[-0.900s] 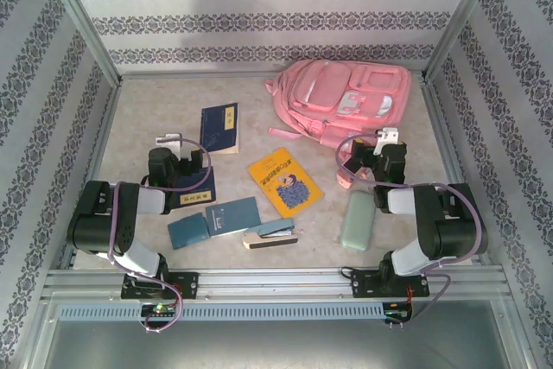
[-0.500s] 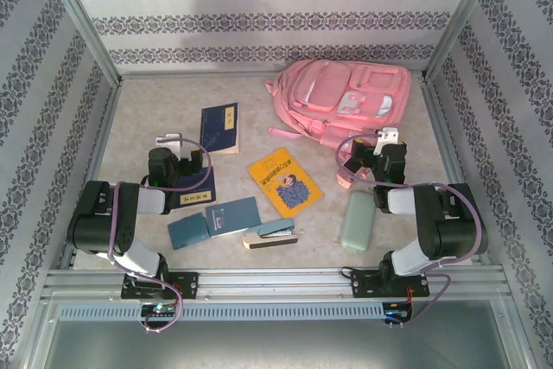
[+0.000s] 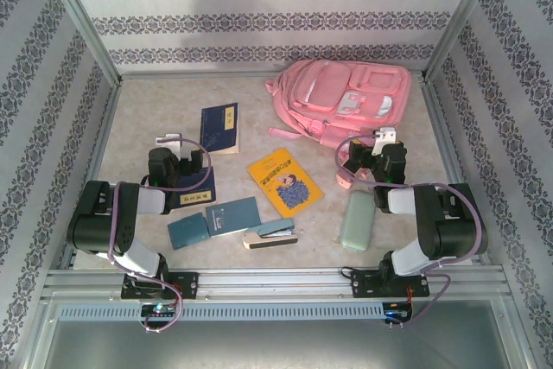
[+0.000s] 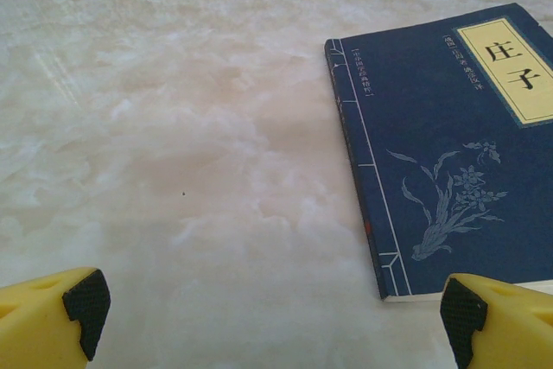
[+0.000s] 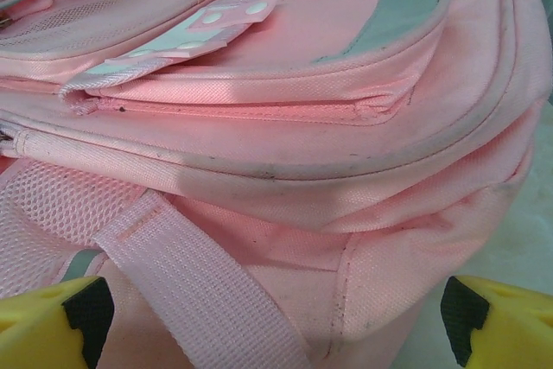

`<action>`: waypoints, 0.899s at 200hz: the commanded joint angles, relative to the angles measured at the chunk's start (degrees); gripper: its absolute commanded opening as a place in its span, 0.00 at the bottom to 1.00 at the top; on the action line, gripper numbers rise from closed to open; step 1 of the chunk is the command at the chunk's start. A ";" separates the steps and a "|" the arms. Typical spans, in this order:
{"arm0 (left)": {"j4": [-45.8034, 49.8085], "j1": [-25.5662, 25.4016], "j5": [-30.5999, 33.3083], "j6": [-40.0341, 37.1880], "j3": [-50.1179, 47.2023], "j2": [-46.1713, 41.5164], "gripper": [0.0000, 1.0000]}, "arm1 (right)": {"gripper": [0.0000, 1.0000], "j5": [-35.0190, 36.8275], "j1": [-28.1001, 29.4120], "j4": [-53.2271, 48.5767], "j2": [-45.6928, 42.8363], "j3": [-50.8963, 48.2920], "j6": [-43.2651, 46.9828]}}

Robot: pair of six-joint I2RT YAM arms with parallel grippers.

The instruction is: Pack books, pencil case, and school supplies into a backpack

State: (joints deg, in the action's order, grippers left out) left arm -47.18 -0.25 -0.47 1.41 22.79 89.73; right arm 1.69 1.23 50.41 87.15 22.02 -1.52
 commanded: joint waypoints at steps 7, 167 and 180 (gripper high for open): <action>-0.02 0.37 -0.58 -1.14 1.12 -0.32 0.99 | 0.98 -1.69 -0.62 -0.32 -0.58 0.65 0.45; 74.58 -24.74 13.66 17.19 32.35 -39.23 0.99 | 0.98 27.36 39.20 -61.67 -34.93 30.10 -3.43; 84.58 -24.77 13.27 21.23 38.67 -36.14 0.99 | 0.98 23.35 40.21 -73.35 -31.63 39.03 -6.62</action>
State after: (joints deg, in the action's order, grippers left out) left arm 11.73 -23.92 8.80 13.34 52.73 49.91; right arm 22.46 38.63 2.85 51.51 48.45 -3.25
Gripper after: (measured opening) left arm 0.994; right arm 0.981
